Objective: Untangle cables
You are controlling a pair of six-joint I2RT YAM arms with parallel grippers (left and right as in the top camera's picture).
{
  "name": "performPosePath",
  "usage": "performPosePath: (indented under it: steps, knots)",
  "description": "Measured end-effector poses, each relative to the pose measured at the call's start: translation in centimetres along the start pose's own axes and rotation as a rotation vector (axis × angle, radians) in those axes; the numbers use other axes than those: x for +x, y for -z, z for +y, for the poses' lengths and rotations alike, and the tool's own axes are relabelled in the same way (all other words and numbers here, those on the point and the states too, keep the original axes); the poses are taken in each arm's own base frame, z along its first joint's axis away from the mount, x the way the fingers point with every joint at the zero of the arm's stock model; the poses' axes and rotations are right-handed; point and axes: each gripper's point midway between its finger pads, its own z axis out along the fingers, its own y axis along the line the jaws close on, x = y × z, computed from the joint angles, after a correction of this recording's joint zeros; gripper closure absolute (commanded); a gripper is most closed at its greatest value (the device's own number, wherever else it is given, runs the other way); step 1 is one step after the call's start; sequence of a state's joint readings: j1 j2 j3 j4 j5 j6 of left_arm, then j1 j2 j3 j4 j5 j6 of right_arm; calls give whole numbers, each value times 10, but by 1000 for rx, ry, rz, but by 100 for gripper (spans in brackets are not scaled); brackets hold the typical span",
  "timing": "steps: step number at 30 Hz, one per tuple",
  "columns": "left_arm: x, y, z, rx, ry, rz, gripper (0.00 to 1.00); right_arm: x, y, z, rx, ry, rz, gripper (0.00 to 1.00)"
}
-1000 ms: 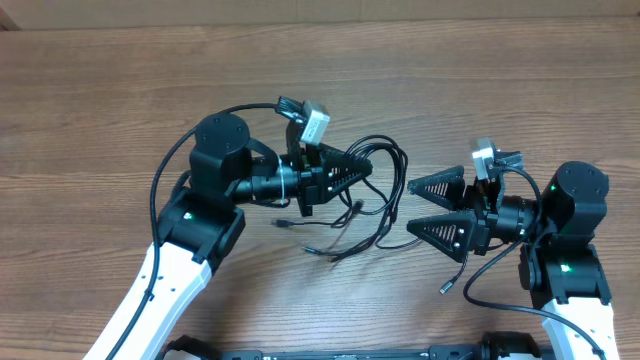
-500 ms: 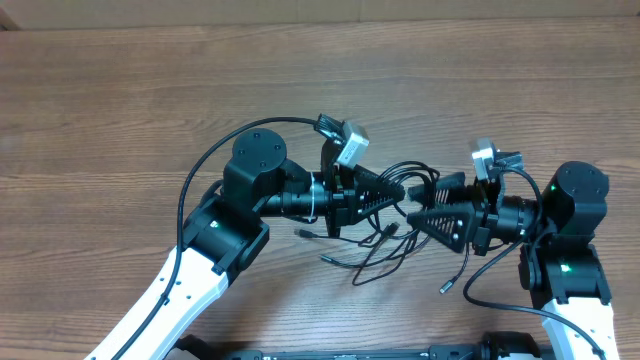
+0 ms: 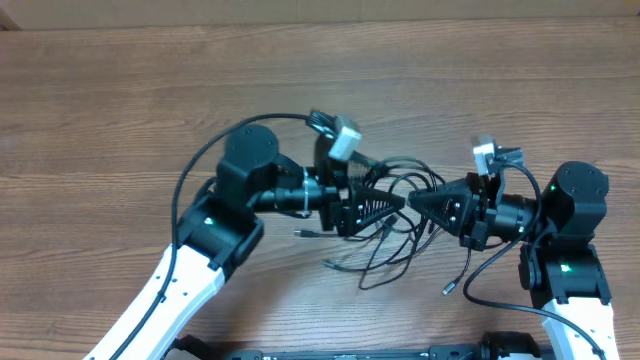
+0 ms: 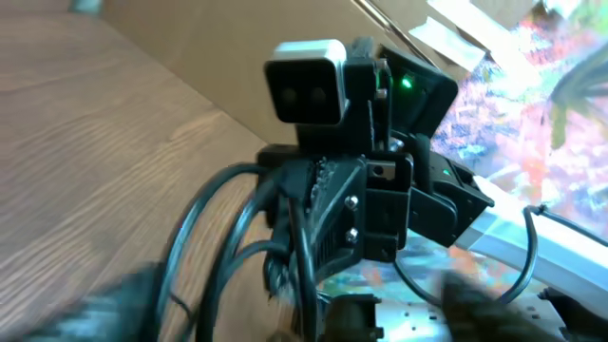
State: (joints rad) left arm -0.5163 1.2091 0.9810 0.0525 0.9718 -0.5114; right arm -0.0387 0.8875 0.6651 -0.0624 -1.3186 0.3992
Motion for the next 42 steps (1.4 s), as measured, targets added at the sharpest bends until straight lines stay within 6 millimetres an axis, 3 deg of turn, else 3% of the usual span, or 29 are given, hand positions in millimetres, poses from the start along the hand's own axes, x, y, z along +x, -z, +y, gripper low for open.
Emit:
performPosePath:
  steps: [5,9,14,19,24,31,42]
  knots:
    - [-16,28,26,-63,89,-55,0,-6,0,-11,66,-34,-35,96]
    - [-14,40,40,-105,182,-59,0,-9,1,-17,98,-51,-53,96]
    - [-10,38,37,-88,198,-42,0,-14,2,-19,113,-46,-73,96]
    - [2,23,27,-66,218,4,0,-27,3,-18,131,-24,-119,96]
    - [20,7,33,-146,308,32,0,-36,4,-20,150,-9,-154,96]
    - [27,-13,38,-264,315,1,0,-42,5,-20,160,10,-177,96]
    - [54,1,81,-556,406,-1,0,-45,4,-4,100,76,-164,96]
